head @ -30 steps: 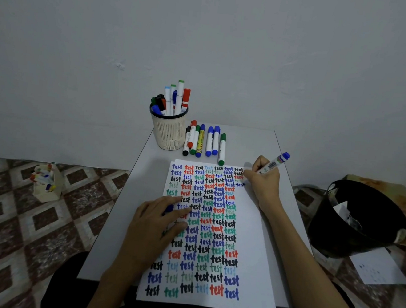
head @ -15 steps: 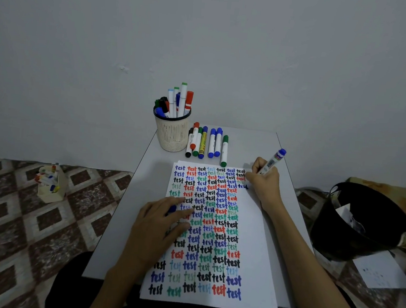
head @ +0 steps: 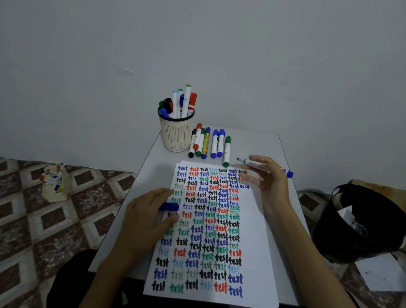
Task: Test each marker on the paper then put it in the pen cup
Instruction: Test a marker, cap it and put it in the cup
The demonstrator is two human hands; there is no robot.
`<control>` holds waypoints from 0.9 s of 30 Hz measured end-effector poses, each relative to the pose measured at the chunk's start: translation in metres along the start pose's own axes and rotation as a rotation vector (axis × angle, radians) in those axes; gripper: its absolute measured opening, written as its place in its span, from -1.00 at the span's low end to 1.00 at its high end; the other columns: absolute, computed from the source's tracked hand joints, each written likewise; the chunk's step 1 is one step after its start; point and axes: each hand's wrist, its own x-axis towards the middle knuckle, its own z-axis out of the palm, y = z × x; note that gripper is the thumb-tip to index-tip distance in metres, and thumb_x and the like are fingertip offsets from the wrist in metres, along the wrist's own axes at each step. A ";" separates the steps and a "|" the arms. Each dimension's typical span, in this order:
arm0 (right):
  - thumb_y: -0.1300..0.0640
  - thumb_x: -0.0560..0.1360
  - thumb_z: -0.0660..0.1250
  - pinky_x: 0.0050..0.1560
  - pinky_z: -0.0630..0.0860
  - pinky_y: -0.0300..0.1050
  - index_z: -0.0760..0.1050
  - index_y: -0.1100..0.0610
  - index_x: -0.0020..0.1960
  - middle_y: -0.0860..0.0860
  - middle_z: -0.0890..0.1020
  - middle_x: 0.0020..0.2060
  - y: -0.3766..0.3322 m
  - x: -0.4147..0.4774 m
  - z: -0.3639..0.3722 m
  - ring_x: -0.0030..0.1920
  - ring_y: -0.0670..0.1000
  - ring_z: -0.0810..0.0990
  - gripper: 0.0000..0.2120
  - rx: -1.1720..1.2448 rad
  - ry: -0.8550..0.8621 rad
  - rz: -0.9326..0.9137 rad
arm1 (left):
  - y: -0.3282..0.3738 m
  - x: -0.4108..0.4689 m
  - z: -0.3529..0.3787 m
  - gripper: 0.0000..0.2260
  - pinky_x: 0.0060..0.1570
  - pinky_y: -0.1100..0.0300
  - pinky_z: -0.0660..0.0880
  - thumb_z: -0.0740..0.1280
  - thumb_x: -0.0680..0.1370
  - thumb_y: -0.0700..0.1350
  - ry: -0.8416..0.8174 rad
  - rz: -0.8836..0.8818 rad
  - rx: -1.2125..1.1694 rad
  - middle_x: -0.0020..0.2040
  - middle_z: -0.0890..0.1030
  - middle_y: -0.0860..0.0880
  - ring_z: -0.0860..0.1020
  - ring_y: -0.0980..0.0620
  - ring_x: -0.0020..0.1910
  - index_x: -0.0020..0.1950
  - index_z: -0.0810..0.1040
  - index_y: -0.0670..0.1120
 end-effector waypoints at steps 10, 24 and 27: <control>0.44 0.42 0.37 -0.31 0.63 -0.10 0.49 0.34 -0.07 0.26 0.63 -0.27 0.010 -0.066 0.027 -0.32 0.15 0.65 -0.88 -0.095 -0.184 0.152 | 0.003 0.002 -0.007 -0.65 0.08 -0.16 0.43 0.20 0.49 0.21 0.146 0.032 -0.049 0.01 0.57 0.17 0.51 0.10 0.02 0.09 0.59 0.04; 0.41 0.39 0.42 -0.19 0.65 0.04 0.52 0.35 -0.12 0.28 0.66 -0.19 0.000 -0.090 0.030 -0.24 0.26 0.67 -0.90 -0.134 -0.276 0.147 | 0.047 -0.002 -0.016 -0.79 -0.02 0.39 0.46 0.34 0.42 0.19 0.071 0.080 -0.383 -0.10 0.62 0.25 0.55 0.26 -0.02 -0.01 0.56 0.16; 0.35 0.38 0.47 -0.36 0.61 -0.05 0.58 0.37 -0.10 0.21 0.66 -0.29 -0.005 -0.091 0.023 -0.38 0.15 0.63 -0.86 -0.316 -0.316 0.100 | 0.047 -0.003 -0.017 -0.76 -0.06 0.25 0.55 0.33 0.41 0.18 0.059 0.033 -0.513 -0.10 0.65 0.16 0.61 0.14 -0.08 -0.02 0.59 0.11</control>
